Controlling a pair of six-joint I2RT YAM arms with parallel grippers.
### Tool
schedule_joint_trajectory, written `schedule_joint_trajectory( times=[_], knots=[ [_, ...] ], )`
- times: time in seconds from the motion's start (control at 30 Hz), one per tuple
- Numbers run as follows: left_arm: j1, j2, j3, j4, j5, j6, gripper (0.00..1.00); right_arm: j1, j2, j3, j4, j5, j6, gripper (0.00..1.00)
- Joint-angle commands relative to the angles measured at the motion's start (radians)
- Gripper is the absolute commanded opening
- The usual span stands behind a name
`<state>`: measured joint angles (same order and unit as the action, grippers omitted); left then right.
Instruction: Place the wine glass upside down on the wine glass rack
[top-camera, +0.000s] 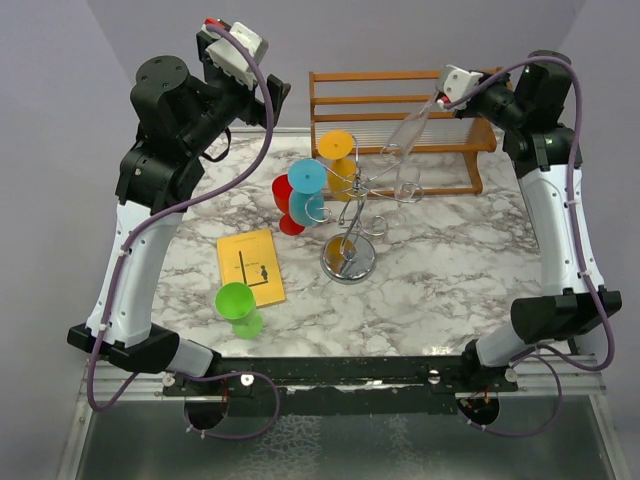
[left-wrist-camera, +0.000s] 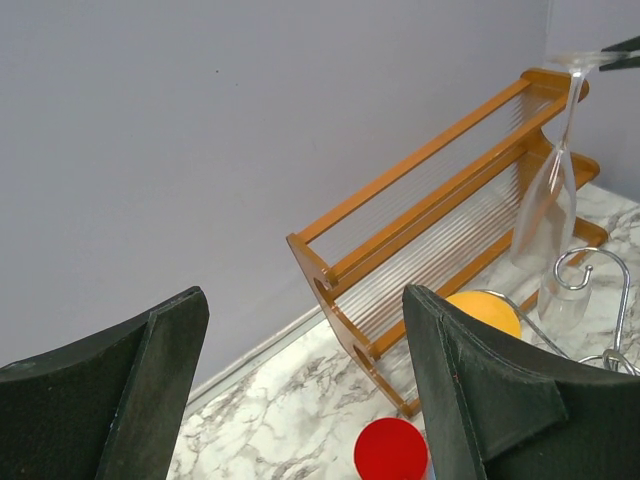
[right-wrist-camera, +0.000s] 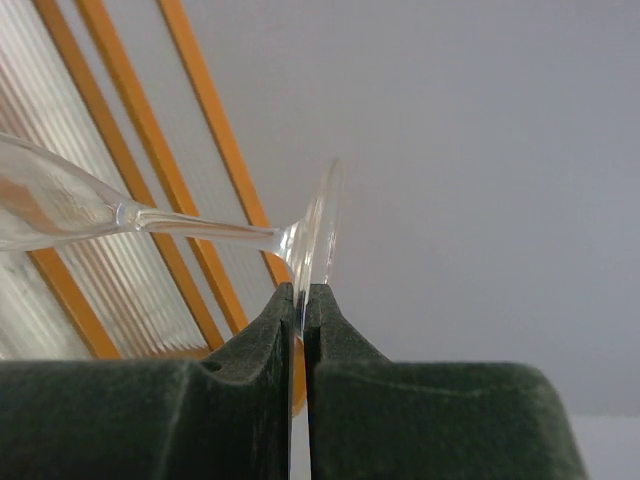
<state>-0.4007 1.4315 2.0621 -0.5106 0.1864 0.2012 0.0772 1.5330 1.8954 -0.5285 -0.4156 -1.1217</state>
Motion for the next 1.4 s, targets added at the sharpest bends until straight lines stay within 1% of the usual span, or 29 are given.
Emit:
schedule_joint_trajectory(
  times=[0.0,0.17,0.33,0.53,0.93,1.37],
  knots=[
    [0.002,-0.028,-0.006,0.0,-0.034,0.022,0.82,0.008,0.035,0.084,-0.13,-0.181,-0.172,0.01],
    [0.003,-0.025,-0.003,0.001,-0.038,0.028,0.82,0.016,0.08,0.137,-0.207,-0.304,-0.247,0.01],
    [0.005,-0.023,0.0,0.0,-0.036,0.029,0.82,0.039,0.106,0.167,-0.286,-0.366,-0.361,0.01],
    [0.007,-0.017,0.0,0.002,-0.034,0.03,0.82,0.069,0.125,0.179,-0.341,-0.437,-0.422,0.01],
    [0.01,-0.008,0.0,0.002,-0.025,0.038,0.82,0.147,0.171,0.177,-0.406,-0.441,-0.531,0.01],
    [0.01,0.001,0.002,-0.001,-0.022,0.048,0.82,0.161,0.171,0.203,-0.537,-0.45,-0.674,0.02]
  ],
)
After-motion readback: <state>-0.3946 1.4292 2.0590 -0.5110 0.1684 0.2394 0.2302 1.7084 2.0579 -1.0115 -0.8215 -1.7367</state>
